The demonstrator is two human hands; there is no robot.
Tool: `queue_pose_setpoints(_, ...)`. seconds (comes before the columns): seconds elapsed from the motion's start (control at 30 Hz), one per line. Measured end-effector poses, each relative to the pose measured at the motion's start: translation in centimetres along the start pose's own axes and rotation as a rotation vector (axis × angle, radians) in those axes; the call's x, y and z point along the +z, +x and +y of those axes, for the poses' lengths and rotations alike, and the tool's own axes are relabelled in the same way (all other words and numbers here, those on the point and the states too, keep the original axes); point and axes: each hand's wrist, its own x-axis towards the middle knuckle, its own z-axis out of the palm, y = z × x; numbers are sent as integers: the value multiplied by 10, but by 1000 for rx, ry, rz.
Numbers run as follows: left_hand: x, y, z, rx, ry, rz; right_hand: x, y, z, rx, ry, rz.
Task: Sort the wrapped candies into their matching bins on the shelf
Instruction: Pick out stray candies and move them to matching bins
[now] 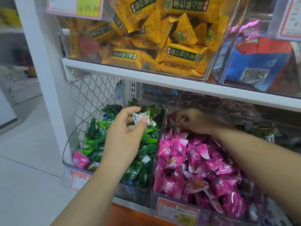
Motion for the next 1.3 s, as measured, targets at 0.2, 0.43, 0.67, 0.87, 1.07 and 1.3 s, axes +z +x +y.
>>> queue_pose_setpoints(0.2,10,-6,6,70,102,-16,-29,-47,-17,106,430,79)
queue_pose_setpoints(0.43,49,-34,30,303,284,-164,-44,-150,-18,108,582,336)
queue_pose_setpoints(0.67,116,-58,55,410,239,-299,-74,-238,19,295,577,647)
queue_pose_setpoints(0.87,170,-73,61,544,361,-530,-74,-266,56,530,200,703)
queue_pose_setpoints(1.07,183,-71,49,472,762,-602,-73,-273,55,475,107,609)
queue_pose_setpoints(1.3,158,-67,49,460,680,-533,-64,-255,30,356,81,522)
